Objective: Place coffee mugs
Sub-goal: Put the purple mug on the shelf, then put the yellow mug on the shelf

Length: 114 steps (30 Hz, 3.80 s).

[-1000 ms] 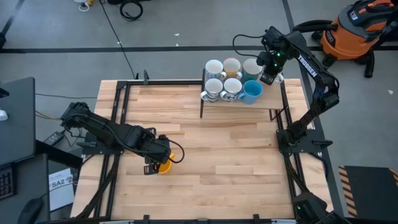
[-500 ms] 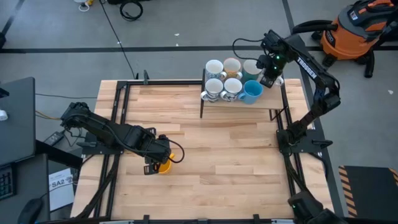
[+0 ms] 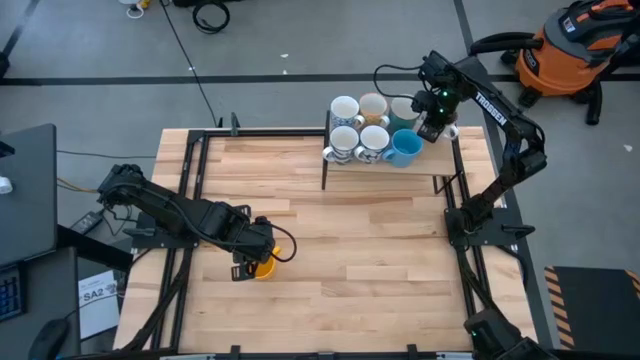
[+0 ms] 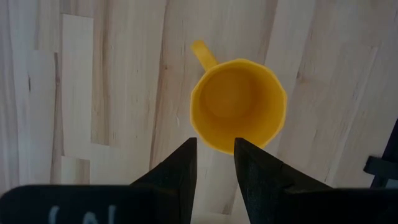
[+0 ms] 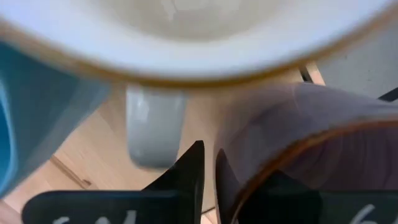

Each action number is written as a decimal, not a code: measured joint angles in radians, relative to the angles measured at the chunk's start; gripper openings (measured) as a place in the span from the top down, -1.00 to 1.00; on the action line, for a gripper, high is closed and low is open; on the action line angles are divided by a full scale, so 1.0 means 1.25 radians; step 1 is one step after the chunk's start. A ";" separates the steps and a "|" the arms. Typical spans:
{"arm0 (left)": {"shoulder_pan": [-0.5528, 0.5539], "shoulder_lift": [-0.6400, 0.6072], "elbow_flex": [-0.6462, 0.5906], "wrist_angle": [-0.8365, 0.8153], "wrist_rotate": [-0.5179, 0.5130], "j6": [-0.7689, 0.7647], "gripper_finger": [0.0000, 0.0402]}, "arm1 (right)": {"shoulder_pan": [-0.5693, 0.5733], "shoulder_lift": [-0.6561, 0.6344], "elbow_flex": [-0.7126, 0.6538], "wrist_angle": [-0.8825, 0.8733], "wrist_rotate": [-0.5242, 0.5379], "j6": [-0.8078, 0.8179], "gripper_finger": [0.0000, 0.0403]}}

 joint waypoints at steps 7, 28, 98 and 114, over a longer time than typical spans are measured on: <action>0.000 0.000 0.000 0.000 0.000 0.000 0.43 | 0.000 0.001 0.000 0.005 0.000 0.000 0.50; 0.000 0.000 0.000 0.000 0.000 -0.001 0.43 | 0.000 0.001 0.002 0.020 0.001 -0.008 0.36; -0.129 0.001 -0.092 0.013 0.045 -0.790 0.43 | 0.756 -0.452 -0.345 0.668 -0.076 0.455 0.36; -0.152 0.001 -0.198 0.124 -0.007 -0.980 0.43 | 0.881 -0.334 -0.389 0.782 -0.074 0.424 0.36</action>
